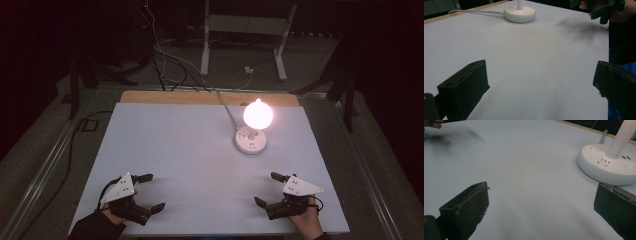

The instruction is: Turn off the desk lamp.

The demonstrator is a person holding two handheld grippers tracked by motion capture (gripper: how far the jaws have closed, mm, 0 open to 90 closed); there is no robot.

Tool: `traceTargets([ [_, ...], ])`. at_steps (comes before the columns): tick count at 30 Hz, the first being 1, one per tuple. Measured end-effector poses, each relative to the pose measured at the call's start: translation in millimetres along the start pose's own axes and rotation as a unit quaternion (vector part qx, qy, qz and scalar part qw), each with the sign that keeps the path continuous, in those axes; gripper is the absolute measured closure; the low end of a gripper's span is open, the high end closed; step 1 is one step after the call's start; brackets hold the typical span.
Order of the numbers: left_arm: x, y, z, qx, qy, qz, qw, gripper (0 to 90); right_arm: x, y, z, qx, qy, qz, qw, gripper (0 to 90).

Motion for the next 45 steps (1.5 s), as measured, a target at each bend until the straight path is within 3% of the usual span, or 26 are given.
traceTargets([
  [15,0.7,3.7,-3.0,0.006,-0.016,-0.012,0.9998,0.5,-2.6,4.1,-2.4,0.013,0.003,-0.012,0.9998,0.0],
  [21,0.3,4.7,-1.9,0.013,-0.018,-0.012,0.9997,0.5,-5.1,2.9,-4.2,-0.003,0.007,-0.029,0.9996,0.0],
  [23,-1.2,6.3,-0.6,0.021,-0.016,-0.01,0.9996,0.5,-6.2,1.8,-5.1,0.001,0.008,-0.023,0.9997,0.0],
  [27,-1.2,5.0,0.2,0.01,-0.016,-0.009,0.9998,0.5,-8.4,-0.6,-6.2,0.001,0.01,-0.019,0.9998,0.0],
  [37,7.0,0.7,1.6,0.012,-0.019,-0.014,0.9997,0.5,-9.6,2.1,-11.2,-0.013,0.006,-0.036,0.9992,0.0],
  [42,6.3,0.5,1.7,0.014,-0.018,-0.011,0.9997,0.5,-7.4,7.2,-17.3,-0.002,0.001,-0.04,0.9992,0.0],
  [45,7.4,0.5,1.1,0.013,-0.021,-0.01,0.9996,0.5,-7.4,7.9,-20.0,-0.008,-0.003,-0.049,0.9988,0.0],
])
Point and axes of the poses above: each handheld gripper's, and its own axes: x roughly backward along the jaws, z roughly out of its underside, y roughly to its left, the point moved 4 cm from there along -x, roughly forward along the jaws, and after that the axes turned 9 degrees about x, right-handed, at the moved point
